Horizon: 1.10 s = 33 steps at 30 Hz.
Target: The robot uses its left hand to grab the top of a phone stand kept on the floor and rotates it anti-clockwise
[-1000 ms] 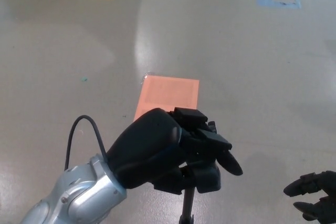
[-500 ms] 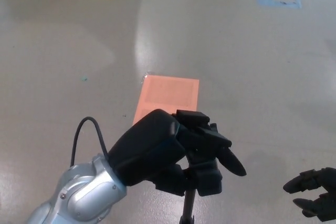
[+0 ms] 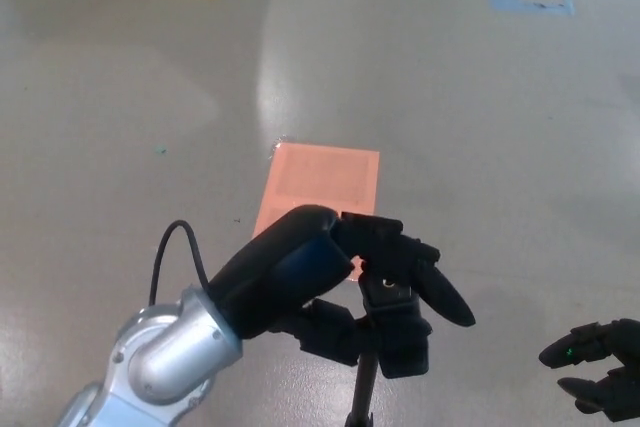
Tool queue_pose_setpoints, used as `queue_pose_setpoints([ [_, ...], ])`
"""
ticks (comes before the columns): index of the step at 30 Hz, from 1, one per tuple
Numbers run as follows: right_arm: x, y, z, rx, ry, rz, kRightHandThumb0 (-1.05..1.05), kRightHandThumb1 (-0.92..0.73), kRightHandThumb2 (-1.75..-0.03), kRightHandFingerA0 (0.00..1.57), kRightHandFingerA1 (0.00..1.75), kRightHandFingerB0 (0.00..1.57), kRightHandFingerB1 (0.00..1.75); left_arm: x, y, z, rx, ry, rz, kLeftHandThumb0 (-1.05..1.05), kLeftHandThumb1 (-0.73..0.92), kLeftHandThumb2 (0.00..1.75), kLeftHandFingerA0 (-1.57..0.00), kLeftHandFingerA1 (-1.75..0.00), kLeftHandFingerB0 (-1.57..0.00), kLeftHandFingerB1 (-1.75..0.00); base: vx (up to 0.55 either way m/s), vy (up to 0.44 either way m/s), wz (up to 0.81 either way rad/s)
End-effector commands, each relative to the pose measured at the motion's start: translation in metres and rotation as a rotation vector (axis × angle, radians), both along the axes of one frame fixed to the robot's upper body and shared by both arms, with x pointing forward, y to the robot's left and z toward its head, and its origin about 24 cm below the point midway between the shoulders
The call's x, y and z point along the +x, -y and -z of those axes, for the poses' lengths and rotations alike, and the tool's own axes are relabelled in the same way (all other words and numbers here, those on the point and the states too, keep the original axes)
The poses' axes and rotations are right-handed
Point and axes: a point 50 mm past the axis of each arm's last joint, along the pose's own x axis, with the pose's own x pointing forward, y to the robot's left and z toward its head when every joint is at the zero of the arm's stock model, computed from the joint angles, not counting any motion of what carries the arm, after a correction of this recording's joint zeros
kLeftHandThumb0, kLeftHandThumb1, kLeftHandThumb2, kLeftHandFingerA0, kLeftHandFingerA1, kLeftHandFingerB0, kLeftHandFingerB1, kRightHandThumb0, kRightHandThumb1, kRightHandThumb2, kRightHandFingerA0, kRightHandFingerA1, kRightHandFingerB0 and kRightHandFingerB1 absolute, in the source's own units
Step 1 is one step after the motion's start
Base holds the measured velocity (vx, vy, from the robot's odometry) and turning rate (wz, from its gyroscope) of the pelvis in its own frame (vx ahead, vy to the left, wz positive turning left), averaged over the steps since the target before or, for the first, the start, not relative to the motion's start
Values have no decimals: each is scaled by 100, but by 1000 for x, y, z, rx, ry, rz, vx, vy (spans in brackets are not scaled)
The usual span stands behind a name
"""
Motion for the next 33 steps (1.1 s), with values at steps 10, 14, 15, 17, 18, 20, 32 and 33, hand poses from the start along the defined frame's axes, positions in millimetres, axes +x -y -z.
queue_pose_setpoints([
  [10, 10, 5, -14, -33, 36, -25, -56, -66, -91, 50, 55, 36, 49, 20, 4, 10, -97, -718, 241, -20, 72, 62, -104, -66, -99, -54, 0, 0, 0],
  [14, 12, 4, -16, -33, 46, -32, -51, -79, -64, 61, 44, 42, 37, 22, 5, 12, -116, -771, 246, -22, 70, 62, -106, -67, -100, -54, 0, 0, 0],
  [15, 12, 4, -17, -35, 48, -33, -51, -79, -64, 61, 44, 42, 37, 22, 5, 12, -124, -788, 248, -22, 70, 62, -106, -67, -100, -54, 0, 0, 0],
  [17, 13, 4, -17, -44, 46, -37, -51, -80, -64, 61, 44, 42, 36, 23, 5, 14, -135, -824, 253, -23, 70, 61, -106, -66, -99, -54, 0, 0, 0],
  [18, 13, 4, -17, -47, 45, -39, -51, -80, -64, 61, 44, 42, 36, 23, 6, 15, -138, -834, 255, -23, 70, 61, -106, -66, -99, -54, 0, 0, 0],
  [20, 13, 4, -17, -48, 39, -33, -52, -79, -64, 62, 43, 41, 36, 23, 6, 17, -158, -883, 258, -23, 69, 61, -106, -68, -99, -54, 0, 0, 0],
  [32, 17, 3, -20, -41, 40, -18, -56, -66, -92, 48, 54, 35, 48, 26, 5, 24, -227, -1048, 251, -23, 69, 64, -108, -71, -96, -55, 0, 0, 0],
  [33, 17, 3, -20, -42, 41, -19, -56, -67, -91, 51, 54, 36, 48, 26, 5, 25, -232, -1057, 256, -25, 71, 62, -107, -71, -97, -54, 0, 0, 0],
])
